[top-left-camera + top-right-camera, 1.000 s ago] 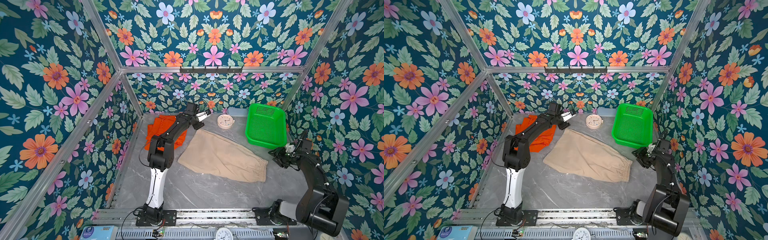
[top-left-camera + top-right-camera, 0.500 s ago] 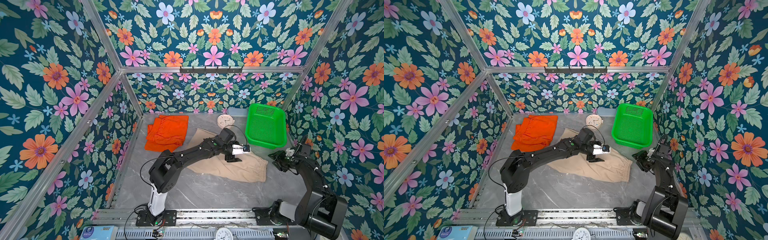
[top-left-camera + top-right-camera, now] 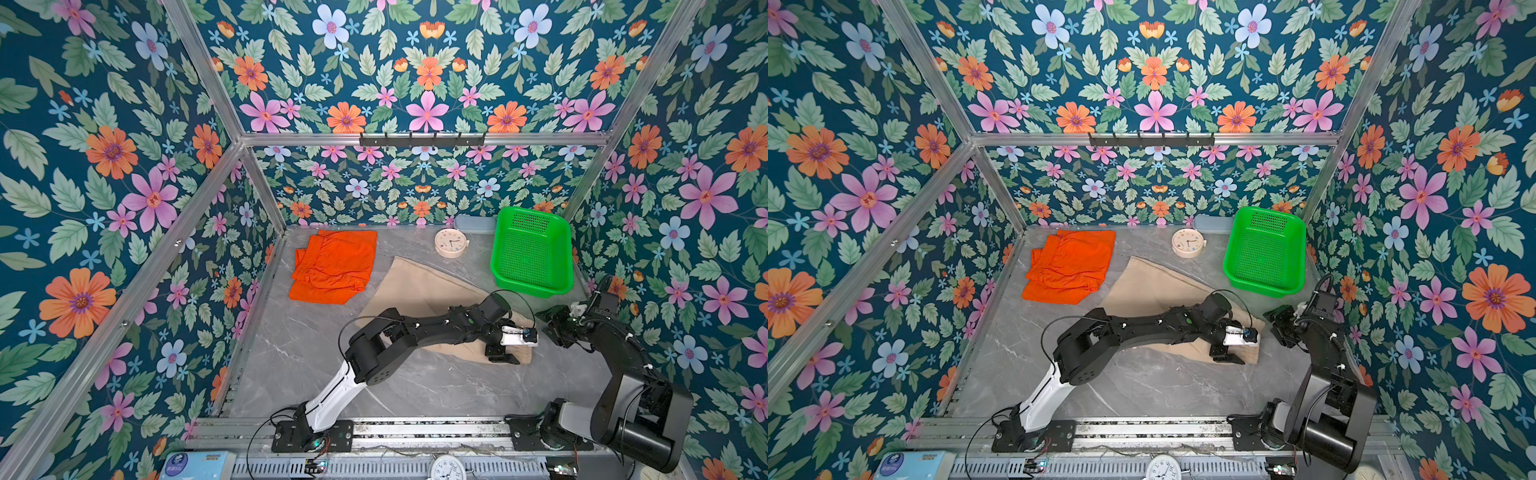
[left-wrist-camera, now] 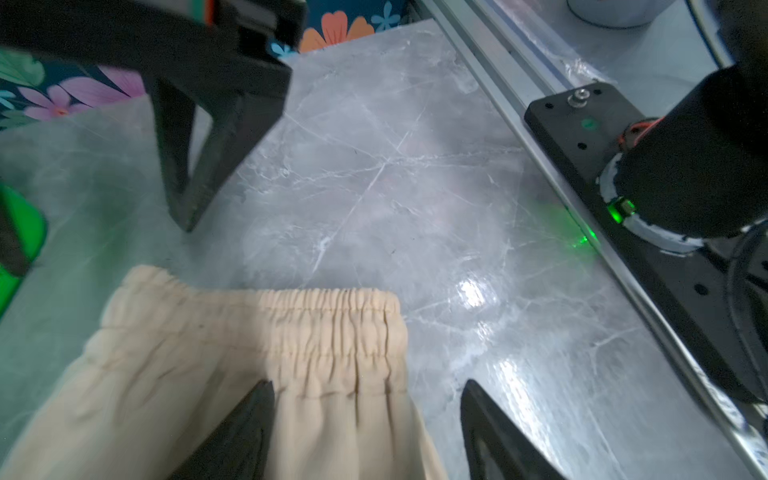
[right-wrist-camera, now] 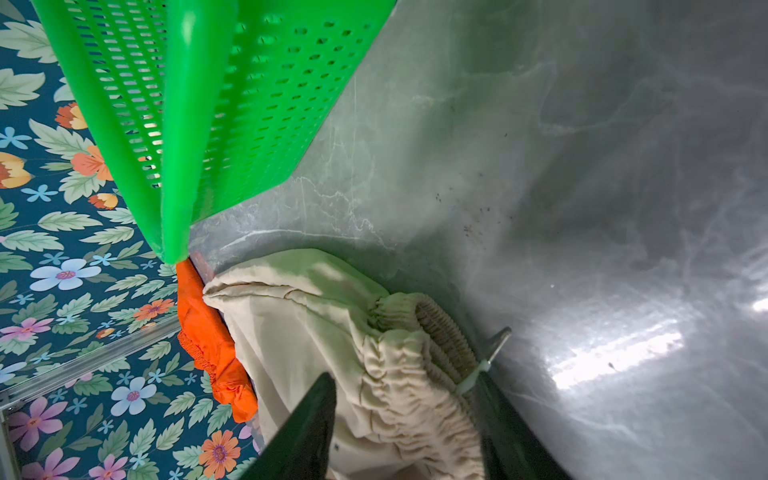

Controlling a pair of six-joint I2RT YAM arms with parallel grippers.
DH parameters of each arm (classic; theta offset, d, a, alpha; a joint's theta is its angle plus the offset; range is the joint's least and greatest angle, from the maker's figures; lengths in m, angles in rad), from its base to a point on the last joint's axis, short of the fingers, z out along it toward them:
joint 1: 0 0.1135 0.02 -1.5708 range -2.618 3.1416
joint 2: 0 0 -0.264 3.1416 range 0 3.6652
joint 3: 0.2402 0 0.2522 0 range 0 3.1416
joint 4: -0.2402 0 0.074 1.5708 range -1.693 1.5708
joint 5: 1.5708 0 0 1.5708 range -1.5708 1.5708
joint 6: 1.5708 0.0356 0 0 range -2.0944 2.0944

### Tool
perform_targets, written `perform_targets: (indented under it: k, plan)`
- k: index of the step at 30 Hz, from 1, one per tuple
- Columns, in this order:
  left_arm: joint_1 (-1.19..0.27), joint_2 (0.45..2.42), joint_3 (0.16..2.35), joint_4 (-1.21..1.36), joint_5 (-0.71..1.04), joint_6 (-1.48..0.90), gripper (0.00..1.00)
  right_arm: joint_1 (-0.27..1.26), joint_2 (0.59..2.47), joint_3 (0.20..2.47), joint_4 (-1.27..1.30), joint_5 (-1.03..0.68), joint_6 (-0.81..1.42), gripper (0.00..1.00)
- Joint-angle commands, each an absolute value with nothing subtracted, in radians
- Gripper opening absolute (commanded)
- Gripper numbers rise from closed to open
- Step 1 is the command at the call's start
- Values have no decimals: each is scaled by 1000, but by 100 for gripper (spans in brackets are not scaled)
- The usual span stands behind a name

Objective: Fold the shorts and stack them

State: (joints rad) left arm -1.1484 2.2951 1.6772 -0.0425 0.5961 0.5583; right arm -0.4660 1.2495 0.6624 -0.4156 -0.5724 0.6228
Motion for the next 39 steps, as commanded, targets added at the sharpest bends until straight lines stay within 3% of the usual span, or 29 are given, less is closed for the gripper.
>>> perform_targets:
  k: [1,5,8,9,12,15,18,22,25,30,34,36,39]
  plan:
    - [-1155,2318,1665,-60,568,601,73,-466,1246,656,-405,-562,633,54]
    - [-1161,2346,1623,-29,470,622,72,-466,1245,636,-394,-574,646,56]
    - [-1161,2359,1604,-1,405,591,66,-464,1234,624,-388,-590,646,59]
    - [-1160,2353,1587,25,399,570,61,-466,1229,625,-397,-593,639,60]
    - [-1153,2316,1518,159,391,486,34,-466,1207,629,-437,-604,615,63]
    - [-1131,2284,1479,263,481,390,27,-466,1181,622,-477,-627,603,66]
    - [-1115,2240,1410,426,573,298,25,-466,1163,589,-486,-697,611,74]
    - [-1099,2193,1335,601,621,207,25,-463,1167,554,-491,-814,627,78]
    - [-1094,2173,1304,656,621,194,25,-453,1178,520,-430,-913,691,98]
    - [-1089,2174,1295,673,580,191,25,-342,1192,509,-348,-897,774,99]
    - [-1089,2174,1295,687,607,181,25,-307,1241,501,-242,-913,837,94]
    - [-1090,2170,1295,685,617,177,28,-307,1246,517,-249,-899,826,78]
    - [-1087,2144,1288,656,594,158,46,-307,1206,575,-383,-808,745,46]
